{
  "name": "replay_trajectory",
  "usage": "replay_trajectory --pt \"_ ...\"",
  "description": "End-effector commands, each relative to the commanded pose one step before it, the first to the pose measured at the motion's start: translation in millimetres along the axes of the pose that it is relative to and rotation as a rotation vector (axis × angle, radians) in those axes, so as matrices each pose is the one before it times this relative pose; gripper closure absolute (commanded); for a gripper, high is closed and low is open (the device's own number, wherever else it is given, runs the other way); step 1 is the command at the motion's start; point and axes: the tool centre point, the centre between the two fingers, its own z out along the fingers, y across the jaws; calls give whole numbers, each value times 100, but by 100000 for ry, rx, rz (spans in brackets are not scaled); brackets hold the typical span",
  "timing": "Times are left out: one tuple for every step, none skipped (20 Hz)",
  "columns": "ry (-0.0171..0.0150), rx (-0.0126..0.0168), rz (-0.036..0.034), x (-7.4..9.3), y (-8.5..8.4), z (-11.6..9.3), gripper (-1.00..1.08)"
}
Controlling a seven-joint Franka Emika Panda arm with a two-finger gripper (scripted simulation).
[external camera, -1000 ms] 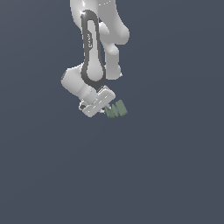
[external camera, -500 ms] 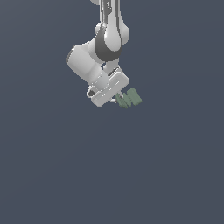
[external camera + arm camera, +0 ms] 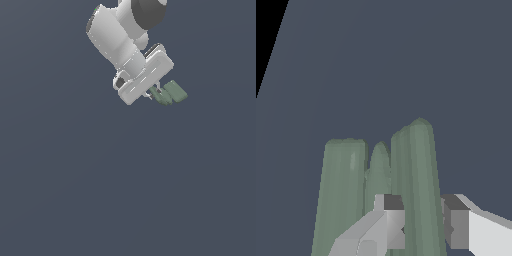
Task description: Pick up the object and move it to a goal position.
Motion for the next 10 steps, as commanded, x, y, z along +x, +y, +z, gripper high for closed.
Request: replay_trajectory --pt "-83 120 88 948 -2752 -906 108" --pt "3 47 -12 390 -1023 -346 108" --pt "0 0 0 380 -979 -320 108" --pt "14 66 -13 358 -922 -322 108" --pt "15 46 -7 341 -860 -297 108" --pt "19 45 -6 326 -797 -277 108" --pt "22 44 -5 310 -734 -257 108" --pt "24 43 -4 292 -672 -236 108" --pt "25 42 -3 273 -613 -217 108" --pt "26 41 -2 250 -555 -199 108"
